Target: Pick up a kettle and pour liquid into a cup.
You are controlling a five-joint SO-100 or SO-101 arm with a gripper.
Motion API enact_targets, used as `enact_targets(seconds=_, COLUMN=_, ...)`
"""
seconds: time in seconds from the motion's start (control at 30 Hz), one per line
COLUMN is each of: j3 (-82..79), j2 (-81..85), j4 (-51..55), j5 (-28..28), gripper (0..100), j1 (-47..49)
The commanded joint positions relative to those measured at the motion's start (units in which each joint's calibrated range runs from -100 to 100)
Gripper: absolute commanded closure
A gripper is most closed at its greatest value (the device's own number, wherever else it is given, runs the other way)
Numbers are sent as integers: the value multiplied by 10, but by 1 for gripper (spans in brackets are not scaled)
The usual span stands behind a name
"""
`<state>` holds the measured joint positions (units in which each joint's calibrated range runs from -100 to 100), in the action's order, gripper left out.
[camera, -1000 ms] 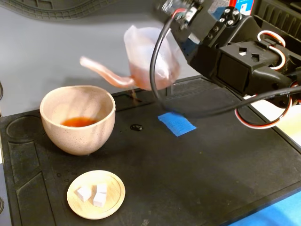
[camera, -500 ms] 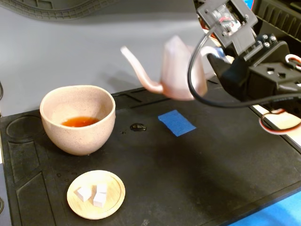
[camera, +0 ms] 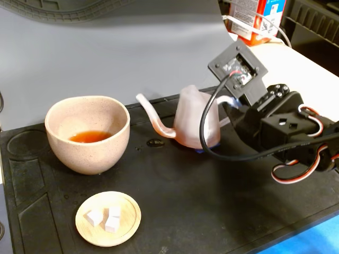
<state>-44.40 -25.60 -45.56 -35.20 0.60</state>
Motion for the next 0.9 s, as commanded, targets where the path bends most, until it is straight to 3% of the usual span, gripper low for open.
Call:
enact_targets(seconds=0.0, j3=22, j2=-14, j4=-52, j5=-1, gripper=100, j1=1)
enact_targets(seconds=0.87, j3=22, j2=-18, j4=-88, j5=0, gripper=100, j1=-28)
